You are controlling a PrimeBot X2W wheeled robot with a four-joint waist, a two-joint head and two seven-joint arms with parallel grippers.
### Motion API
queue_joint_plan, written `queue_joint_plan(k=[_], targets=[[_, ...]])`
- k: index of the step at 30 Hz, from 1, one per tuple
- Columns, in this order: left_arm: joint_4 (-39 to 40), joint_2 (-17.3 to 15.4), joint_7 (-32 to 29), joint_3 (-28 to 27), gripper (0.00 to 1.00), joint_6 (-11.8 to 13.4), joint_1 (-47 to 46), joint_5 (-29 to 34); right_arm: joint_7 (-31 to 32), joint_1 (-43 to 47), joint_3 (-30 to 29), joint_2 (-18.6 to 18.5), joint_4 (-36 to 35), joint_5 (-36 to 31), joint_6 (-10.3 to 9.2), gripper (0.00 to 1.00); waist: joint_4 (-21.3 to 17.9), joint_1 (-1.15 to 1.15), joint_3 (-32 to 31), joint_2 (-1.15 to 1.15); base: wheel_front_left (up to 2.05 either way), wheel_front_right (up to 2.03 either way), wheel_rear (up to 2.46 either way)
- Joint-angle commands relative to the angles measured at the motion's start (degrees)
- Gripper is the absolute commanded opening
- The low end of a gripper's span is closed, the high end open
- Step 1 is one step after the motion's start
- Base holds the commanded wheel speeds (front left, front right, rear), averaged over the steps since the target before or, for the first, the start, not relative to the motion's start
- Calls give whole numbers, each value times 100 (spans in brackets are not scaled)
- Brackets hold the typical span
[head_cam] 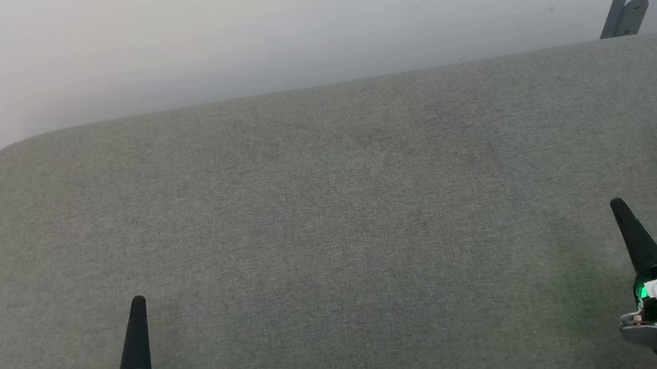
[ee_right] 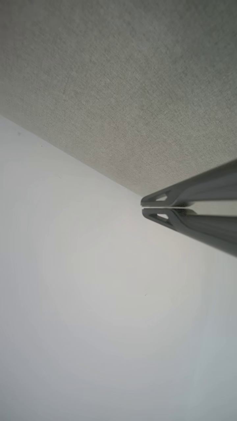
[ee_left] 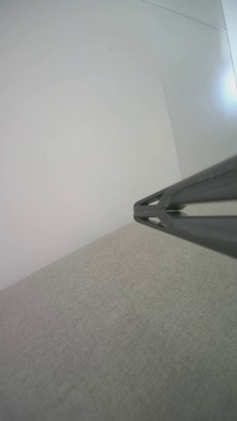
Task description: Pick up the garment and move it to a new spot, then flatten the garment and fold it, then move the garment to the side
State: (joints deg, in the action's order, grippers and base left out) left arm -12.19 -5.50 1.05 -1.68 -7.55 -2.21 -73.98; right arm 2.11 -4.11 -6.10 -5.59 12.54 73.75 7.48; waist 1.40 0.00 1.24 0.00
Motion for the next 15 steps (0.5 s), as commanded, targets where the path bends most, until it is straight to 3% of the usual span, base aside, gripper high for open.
queue_joint_plan(k=[1,15], targets=[[24,-1,-52,-39,0,8,-139,-154,53,-101,-30,21,-24,163,2,0,-6,0,-4,0,0,0,0],[-49,46,-251,-133,0,9,-240,-776,190,-146,-39,107,34,739,2,0,-45,0,-34,0,0,0,0]])
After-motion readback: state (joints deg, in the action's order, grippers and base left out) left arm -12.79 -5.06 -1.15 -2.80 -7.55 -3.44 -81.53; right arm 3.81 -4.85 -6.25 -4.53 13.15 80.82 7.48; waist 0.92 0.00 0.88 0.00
